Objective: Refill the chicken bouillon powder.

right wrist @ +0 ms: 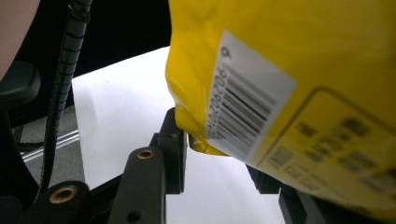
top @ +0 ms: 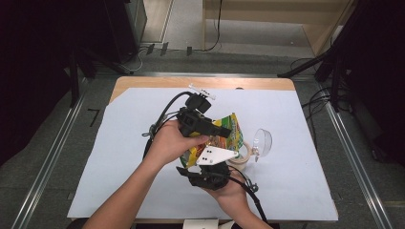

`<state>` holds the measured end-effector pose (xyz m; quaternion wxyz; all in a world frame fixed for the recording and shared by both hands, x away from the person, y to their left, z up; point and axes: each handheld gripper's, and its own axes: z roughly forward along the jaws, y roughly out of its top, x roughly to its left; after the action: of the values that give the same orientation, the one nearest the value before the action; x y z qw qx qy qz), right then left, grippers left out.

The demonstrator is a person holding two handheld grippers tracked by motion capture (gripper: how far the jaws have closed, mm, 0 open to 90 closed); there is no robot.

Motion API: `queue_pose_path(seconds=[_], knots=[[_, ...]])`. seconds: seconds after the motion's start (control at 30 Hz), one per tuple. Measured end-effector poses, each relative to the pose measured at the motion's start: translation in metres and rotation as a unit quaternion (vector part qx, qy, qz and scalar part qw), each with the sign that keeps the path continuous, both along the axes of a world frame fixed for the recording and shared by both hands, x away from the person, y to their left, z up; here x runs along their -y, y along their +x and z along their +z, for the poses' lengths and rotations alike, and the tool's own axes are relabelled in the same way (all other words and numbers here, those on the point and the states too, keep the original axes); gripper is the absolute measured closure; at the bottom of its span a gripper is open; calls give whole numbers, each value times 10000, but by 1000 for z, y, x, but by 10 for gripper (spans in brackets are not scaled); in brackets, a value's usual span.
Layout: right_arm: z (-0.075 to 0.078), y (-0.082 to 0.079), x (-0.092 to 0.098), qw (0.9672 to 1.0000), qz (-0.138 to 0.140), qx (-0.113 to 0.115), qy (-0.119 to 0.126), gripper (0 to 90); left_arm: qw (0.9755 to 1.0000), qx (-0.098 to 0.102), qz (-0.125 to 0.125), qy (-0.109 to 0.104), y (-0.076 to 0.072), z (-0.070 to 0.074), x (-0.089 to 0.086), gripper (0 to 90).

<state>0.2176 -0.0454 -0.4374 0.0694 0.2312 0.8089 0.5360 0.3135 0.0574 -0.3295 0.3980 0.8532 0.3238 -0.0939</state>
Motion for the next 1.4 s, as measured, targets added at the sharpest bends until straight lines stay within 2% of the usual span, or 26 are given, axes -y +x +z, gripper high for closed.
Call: queue_pose_path(seconds=[0.9, 1.07, 1.23, 1.4], knots=[[0, -1, 1, 10000, -9, 9, 16, 642, 10000, 42, -10, 8, -3, 1, 2, 623], [0, -1, 1, 10000, 11, 11, 43, 643, 10000, 75, 0, 14, -4, 3, 2, 625], [2, -2, 2, 10000, -13, 68, 22, 643, 9998, 183, 15, -1, -4, 5, 1, 664], [5, -3, 1, 10000, 12, 2, 28, 643, 9999, 86, 116, 10, 0, 4, -2, 667]])
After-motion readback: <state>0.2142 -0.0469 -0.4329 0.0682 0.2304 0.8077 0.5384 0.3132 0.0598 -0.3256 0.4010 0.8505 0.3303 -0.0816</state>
